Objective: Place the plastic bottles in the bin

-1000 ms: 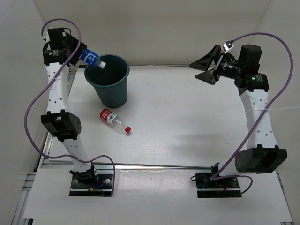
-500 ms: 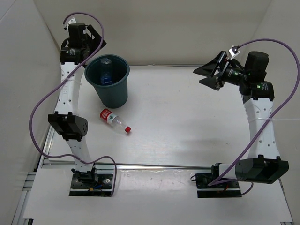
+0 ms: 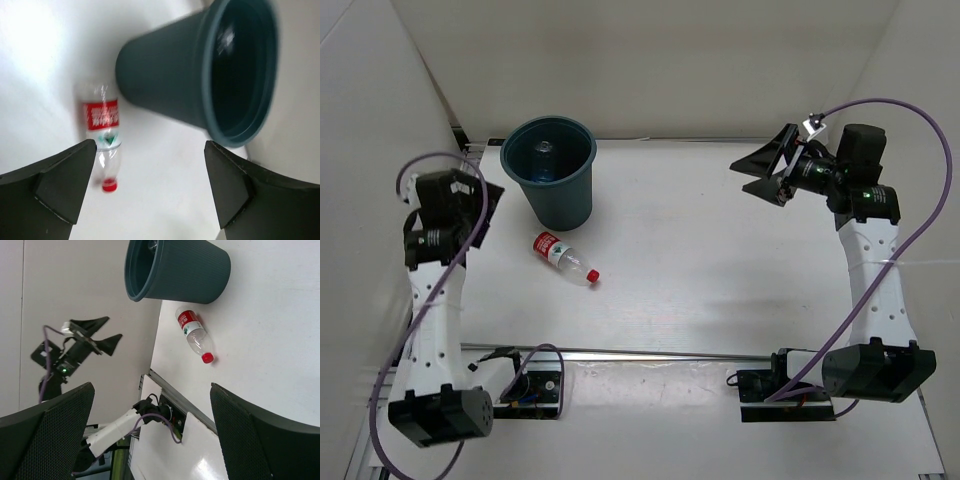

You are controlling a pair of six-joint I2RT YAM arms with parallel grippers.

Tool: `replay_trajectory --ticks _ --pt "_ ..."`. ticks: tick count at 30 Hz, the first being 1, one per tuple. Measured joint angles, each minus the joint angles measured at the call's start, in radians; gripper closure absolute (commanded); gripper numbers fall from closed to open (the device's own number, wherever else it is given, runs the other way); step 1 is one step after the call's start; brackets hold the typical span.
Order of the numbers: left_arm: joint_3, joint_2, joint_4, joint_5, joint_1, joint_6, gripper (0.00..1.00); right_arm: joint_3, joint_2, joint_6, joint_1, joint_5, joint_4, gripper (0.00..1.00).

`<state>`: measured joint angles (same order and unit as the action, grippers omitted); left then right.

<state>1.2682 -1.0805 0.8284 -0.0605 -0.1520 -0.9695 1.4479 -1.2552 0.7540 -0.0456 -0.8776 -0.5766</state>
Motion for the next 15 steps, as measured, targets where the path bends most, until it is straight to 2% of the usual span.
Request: replay_trajectory --ticks 3,9,15 --pt "-0.153 0.050 -0.051 0.108 -0.016 0.007 0.00 -0.007 0.003 0.000 0.000 -0.001 -0.002 0.00" --pt "-0.432 0.007 -0.148 0.232 0.005 0.007 0.00 -0.012 0.003 0.000 0.000 -0.014 -0.001 0.00" --pt "-0.605 -0.042 -0.213 0.323 -0.003 -0.004 0.00 -0.012 0.003 -0.008 0.000 -0.022 -0.002 0.00"
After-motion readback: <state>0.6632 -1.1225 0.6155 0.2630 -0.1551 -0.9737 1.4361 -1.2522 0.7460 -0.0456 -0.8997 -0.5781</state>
